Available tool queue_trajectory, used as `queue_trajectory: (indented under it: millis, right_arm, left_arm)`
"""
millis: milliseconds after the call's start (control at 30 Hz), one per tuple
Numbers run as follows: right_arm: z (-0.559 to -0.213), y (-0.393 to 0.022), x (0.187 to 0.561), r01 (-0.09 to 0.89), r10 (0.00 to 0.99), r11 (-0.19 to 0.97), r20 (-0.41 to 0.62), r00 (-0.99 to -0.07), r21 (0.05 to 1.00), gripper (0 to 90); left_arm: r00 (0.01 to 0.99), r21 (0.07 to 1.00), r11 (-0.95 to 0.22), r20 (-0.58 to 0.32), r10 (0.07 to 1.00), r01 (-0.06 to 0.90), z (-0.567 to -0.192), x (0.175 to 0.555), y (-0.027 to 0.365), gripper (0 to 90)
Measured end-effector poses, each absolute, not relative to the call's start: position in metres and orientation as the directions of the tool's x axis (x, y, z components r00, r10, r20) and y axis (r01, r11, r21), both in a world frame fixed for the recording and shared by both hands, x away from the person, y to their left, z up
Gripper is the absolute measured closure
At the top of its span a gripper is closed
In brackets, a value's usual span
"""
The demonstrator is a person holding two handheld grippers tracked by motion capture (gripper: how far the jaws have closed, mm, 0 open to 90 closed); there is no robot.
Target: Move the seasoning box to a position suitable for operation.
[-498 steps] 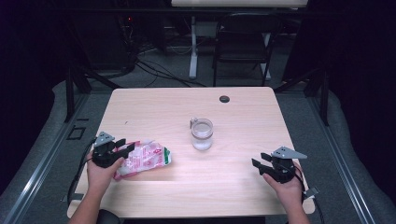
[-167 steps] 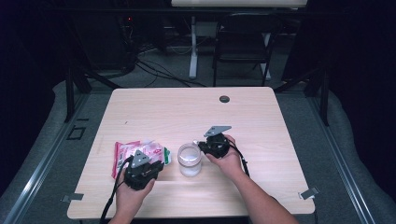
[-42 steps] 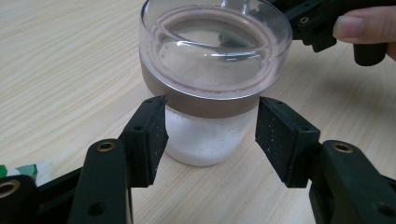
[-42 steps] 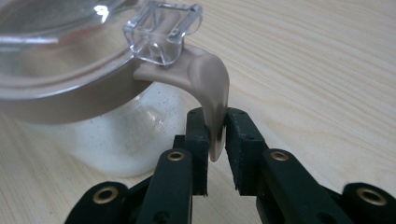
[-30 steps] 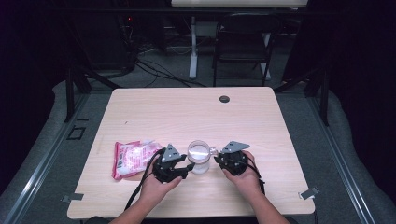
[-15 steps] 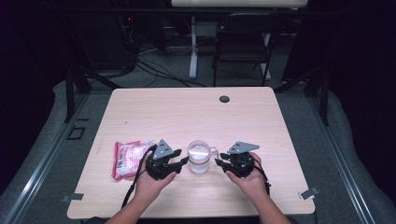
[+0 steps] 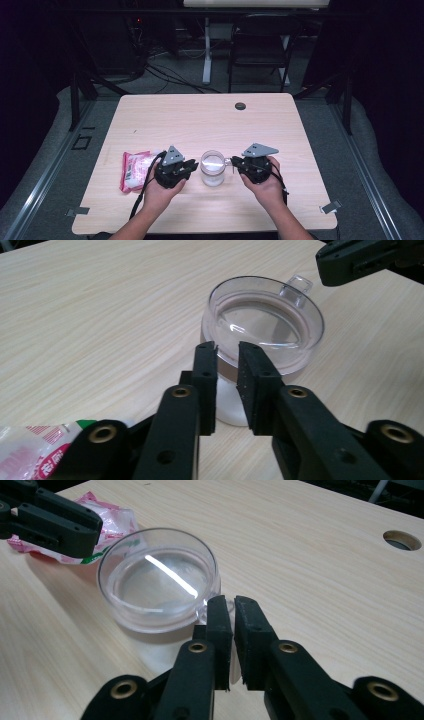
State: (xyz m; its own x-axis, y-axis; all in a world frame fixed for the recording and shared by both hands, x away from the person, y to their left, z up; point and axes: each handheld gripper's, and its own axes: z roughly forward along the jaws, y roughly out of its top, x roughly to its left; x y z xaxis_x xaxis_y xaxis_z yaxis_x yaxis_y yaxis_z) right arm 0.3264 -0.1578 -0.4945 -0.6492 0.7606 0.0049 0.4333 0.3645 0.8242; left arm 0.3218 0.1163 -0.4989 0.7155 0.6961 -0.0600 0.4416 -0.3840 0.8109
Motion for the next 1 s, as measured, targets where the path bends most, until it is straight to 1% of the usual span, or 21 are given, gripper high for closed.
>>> queue_trajectory:
  millis: [133,200,233,367,600,1000]
  right_arm:
    - [-0.496,-0.152,0.332,0.434,0.774,0.346,0.008,-0.633,0.832,88.5]
    - [-0.496,-0.153,0.335,0.446,0.770,0.300,0.062,-0.635,0.843,87.9]
    - [-0.496,-0.153,0.335,0.448,0.770,0.291,0.071,-0.634,0.846,88.0]
    - [-0.499,-0.152,0.334,0.435,0.775,0.298,0.051,-0.630,0.850,88.7]
    - [-0.502,-0.154,0.332,0.433,0.778,0.271,0.070,-0.624,0.860,87.3]
    - [-0.504,-0.156,0.332,0.429,0.776,0.264,0.074,-0.626,0.864,87.4]
  left_arm:
    - [0.715,0.795,-0.403,-0.054,0.697,0.454,-0.502,0.324,0.116,87.0]
    - [0.716,0.792,-0.404,-0.058,0.696,0.457,-0.503,0.325,0.116,89.0]
    - [0.717,0.791,-0.407,-0.056,0.695,0.456,-0.503,0.326,0.116,89.8]
    - [0.724,0.786,-0.416,-0.057,0.688,0.457,-0.506,0.327,0.115,90.0]
    - [0.728,0.773,-0.427,-0.064,0.683,0.469,-0.513,0.327,0.113,90.0]
    - [0.749,0.760,-0.453,-0.065,0.660,0.465,-0.519,0.325,0.106,89.9]
